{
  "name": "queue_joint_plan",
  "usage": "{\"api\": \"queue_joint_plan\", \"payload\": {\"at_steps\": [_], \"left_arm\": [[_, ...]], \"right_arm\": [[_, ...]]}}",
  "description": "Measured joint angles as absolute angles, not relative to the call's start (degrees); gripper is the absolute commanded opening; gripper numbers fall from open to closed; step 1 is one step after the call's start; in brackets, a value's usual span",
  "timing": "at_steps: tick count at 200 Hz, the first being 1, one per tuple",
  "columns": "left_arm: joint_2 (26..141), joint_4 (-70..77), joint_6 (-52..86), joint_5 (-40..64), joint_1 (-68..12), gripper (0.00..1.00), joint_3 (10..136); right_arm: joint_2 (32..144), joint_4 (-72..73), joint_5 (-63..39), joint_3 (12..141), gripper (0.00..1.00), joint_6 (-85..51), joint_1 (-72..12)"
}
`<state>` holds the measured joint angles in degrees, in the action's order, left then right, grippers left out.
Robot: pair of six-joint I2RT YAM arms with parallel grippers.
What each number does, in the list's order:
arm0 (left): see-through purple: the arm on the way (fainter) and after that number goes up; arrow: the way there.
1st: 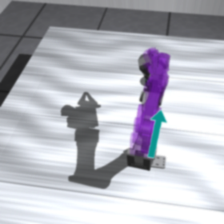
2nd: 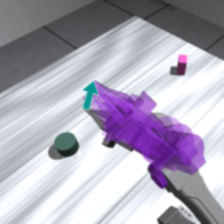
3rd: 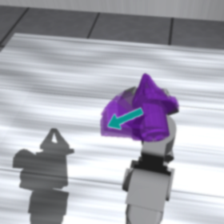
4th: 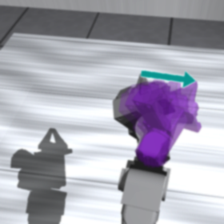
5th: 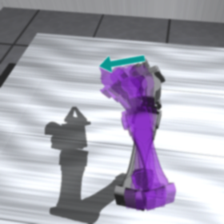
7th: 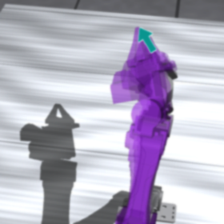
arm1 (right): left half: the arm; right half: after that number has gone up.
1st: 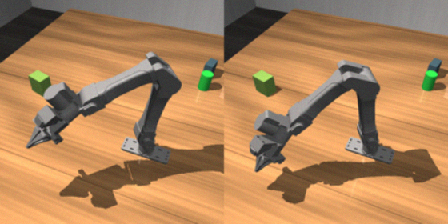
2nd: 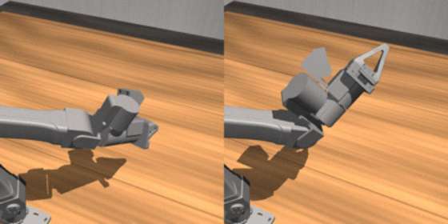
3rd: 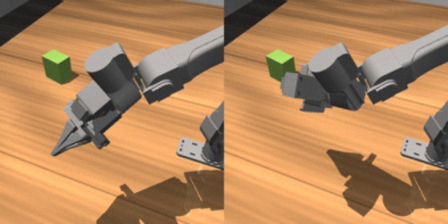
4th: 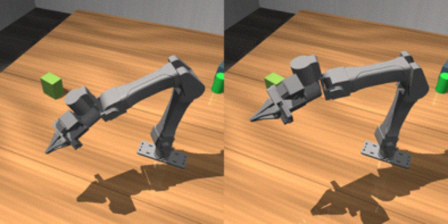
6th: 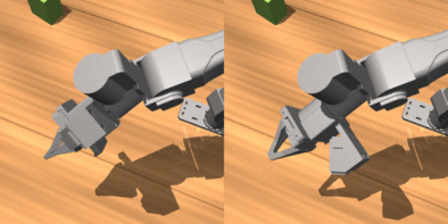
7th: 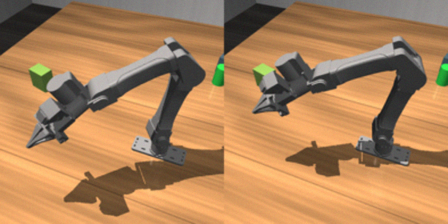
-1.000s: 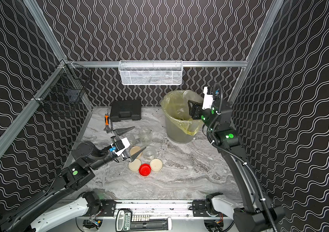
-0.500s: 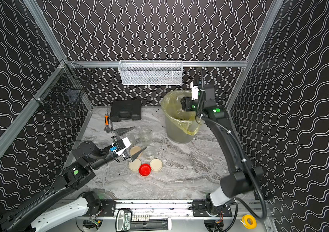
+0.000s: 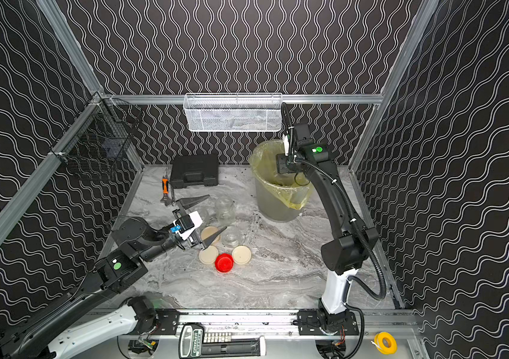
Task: Empty moldy tea leaves from jars
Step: Pour the moldy tea leaves from the jar into the trash bin, then place the jar at the center of the board.
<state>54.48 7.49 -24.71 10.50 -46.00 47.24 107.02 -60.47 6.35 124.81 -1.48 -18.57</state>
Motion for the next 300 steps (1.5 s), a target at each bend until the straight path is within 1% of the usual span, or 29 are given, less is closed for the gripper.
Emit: {"api": "queue_joint_plan", "payload": {"at_steps": [24,38,70,89,118,142,162,191,214,229,270,300], "left_arm": [[54.7,7.5,-24.7,10.5,-46.0,0.99,47.2],[54.8,7.4,-24.7,10.5,-46.0,0.99,47.2],[55.1,7.2,-23.7,9.4,-46.0,0.99,47.5],[56.7,4.9,-19.1,7.3,-45.9,0.99,50.6],[58.1,3.8,-6.6,4.7,-44.6,0.99,55.6],[59.0,3.7,6.0,4.9,-44.3,0.99,57.6],[62.0,4.8,16.9,7.0,-44.2,0.99,60.1],[68.5,9.9,32.9,13.4,-44.2,0.98,62.7],[72.8,15.0,43.2,17.0,-44.0,0.99,64.2],[74.5,17.0,46.8,18.4,-44.0,0.99,65.9],[76.6,21.5,49.4,19.0,-43.7,0.99,68.9],[78.9,22.0,49.5,18.5,-43.4,0.99,70.8]], "right_arm": [[104.6,-59.8,9.0,123.1,0.43,-0.8,-19.1],[102.5,-58.3,7.9,121.1,0.43,-0.8,-19.4],[93.0,-50.5,6.3,110.9,0.43,-0.9,-19.5],[86.8,-43.7,5.0,104.0,0.43,-1.3,-19.4],[78.3,-33.2,2.2,94.0,0.45,-2.7,-19.5],[71.0,-23.2,-1.5,84.9,0.45,-3.7,-19.4],[64.5,-13.3,-8.0,76.4,0.46,-4.1,-19.5],[57.4,2.9,-19.1,64.8,0.46,-8.0,-19.5],[55.1,13.8,-26.3,59.9,0.46,-12.4,-19.5],[54.7,19.5,-30.3,58.7,0.46,-15.1,-19.5],[55.3,32.8,-38.3,55.2,0.46,-22.5,-19.6],[56.3,36.2,-42.5,54.8,0.46,-24.8,-19.9]]}}
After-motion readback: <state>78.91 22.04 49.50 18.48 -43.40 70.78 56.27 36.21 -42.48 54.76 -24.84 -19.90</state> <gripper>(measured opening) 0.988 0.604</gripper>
